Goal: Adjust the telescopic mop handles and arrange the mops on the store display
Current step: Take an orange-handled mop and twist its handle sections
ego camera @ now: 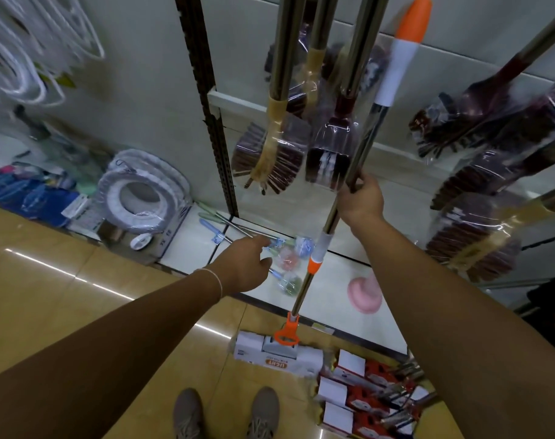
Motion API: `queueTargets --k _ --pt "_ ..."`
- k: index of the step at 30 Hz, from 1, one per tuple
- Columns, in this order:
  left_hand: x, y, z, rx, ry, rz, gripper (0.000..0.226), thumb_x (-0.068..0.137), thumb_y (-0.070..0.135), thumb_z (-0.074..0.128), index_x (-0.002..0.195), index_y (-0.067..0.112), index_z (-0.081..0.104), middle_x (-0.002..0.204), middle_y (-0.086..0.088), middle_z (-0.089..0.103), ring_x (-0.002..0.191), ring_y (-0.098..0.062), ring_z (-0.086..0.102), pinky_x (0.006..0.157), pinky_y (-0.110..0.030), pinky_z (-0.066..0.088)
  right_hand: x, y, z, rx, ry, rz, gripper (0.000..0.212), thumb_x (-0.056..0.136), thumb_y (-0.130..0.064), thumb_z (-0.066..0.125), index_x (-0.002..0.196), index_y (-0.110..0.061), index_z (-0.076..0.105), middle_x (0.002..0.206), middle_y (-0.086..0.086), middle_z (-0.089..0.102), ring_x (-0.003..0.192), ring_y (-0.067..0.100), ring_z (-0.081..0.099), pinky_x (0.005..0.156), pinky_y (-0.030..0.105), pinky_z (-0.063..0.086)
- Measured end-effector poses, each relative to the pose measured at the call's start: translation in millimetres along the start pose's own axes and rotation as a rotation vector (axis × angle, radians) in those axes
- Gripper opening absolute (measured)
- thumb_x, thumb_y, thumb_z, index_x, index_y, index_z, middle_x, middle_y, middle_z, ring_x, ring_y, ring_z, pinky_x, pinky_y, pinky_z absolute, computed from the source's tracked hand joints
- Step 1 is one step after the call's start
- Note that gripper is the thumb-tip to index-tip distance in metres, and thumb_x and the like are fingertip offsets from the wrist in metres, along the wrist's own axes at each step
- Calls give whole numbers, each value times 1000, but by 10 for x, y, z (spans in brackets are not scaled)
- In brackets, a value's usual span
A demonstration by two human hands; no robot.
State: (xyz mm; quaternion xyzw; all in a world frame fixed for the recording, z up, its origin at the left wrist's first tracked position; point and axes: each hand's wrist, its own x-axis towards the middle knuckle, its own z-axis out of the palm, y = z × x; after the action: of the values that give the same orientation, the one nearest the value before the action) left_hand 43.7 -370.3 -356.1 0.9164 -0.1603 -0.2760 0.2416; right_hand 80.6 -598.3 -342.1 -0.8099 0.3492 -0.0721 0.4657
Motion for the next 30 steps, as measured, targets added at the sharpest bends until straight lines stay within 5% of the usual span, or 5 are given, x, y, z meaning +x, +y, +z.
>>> queueTargets --k 3,9,18,21,30 --pt "-24 6 16 -2 -14 -26 43 96 25 54 136 10 48 134 -12 57 120 -26 54 99 -29 41 -163 52 -79 -28 -25 -49 22 94 -26 61 115 -19 57 85 -6 59 87 22 62 84 37 53" --pt "-139 240 184 -11 -96 -12 44 97 28 52 137 10 47 133 -14 57 122 -27 54 101 -34 43 -855 270 -217 -80 -30 -200 18 90 -31 63 99 -17 58 89 4 64 84 25 61 76 35 50" --pt "-372 608 479 -62 -180 106 44 95 33 58 136 19 50 127 -8 62 109 -23 61 91 -29 47 -1416 348 -522 -125 -88 -264 27 84 -31 70 105 -14 67 92 3 72 86 22 66 81 40 54" --pt "-482 634 544 -150 -182 144 41 94 31 57 134 22 51 127 -4 62 109 -20 61 95 -36 51 -1607 327 -584 -142 -121 -251 26 84 -31 71 105 -16 67 93 2 72 87 21 66 80 38 55" --pt "-976 653 581 -192 -260 272 22 97 22 52 114 10 57 96 -1 58 92 -17 56 79 -27 42 -2361 201 -903 -31 -183 -244 8 87 -32 71 87 -26 66 78 -12 66 79 8 64 75 28 53"
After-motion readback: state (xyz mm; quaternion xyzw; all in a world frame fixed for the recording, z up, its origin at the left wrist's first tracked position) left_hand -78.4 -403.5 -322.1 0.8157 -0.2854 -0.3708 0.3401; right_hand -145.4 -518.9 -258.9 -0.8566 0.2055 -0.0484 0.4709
